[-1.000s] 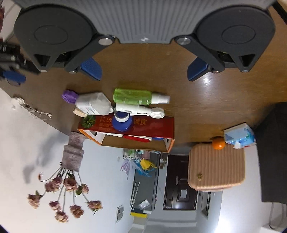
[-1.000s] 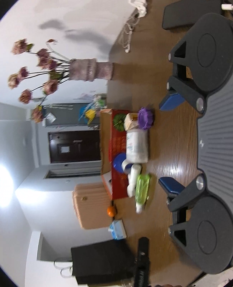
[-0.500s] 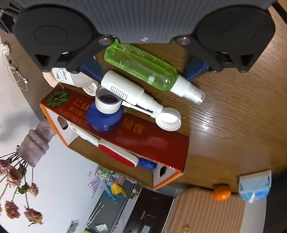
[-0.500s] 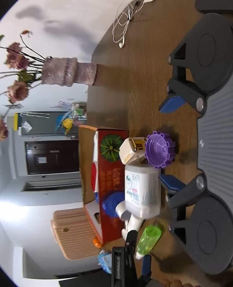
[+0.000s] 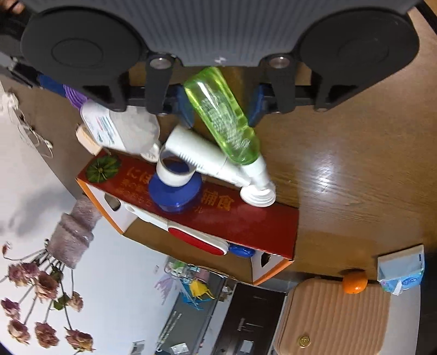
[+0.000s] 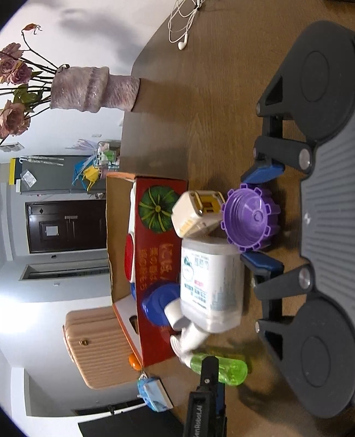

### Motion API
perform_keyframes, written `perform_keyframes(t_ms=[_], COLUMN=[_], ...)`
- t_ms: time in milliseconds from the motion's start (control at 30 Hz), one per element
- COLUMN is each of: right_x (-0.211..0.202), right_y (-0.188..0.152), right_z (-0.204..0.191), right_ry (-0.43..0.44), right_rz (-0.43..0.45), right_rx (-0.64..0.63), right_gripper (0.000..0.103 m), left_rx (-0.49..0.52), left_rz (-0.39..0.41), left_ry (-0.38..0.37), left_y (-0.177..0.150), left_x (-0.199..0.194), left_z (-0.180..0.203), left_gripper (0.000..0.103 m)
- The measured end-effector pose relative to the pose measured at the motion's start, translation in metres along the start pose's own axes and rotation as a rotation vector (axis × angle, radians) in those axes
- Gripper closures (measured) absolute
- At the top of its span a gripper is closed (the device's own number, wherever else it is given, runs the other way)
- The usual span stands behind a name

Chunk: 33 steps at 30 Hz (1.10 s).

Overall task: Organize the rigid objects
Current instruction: 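Grasp the purple cap with the right tool while the left tool grasps the green spray bottle, then place the purple cap and green spray bottle into the box, opening both tools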

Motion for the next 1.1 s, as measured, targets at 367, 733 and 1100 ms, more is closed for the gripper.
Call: perform_keyframes(t_ms=[367, 733, 1100], right_x=[-0.043, -0.04, -0.002], right_y=[-0.022, -0.016, 0.09], right_z=[-0.036, -0.052, -0.053], right_ry=[0.087, 0.102, 0.23], right_rz=[-0.006, -0.004, 0.128], right_rx=[-0.054, -0.051, -0.045], right_gripper=[0.049, 0.05, 0.05], left_rx=[0.124, 0.098, 0.06], left_rz=[0.005, -0.001, 0.207], left_ry=[0.027, 0.0, -0.197], left_y=[-0.014, -0.006, 0.113], left_x=[-0.053, -0.037, -0.031], left_z=[-0.03, -0.038, -0.027], left_gripper=[0.056, 0.072, 0.072])
Point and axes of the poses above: each gripper's, at about its wrist camera, not at the fingertips, and x roughly the way its jaws point, z to its right, y to its top, the point moved 2 cm from there along x, roughly the way its jaws point, and after that the axes turned 10 degrees about z, right-handed, at the moved point
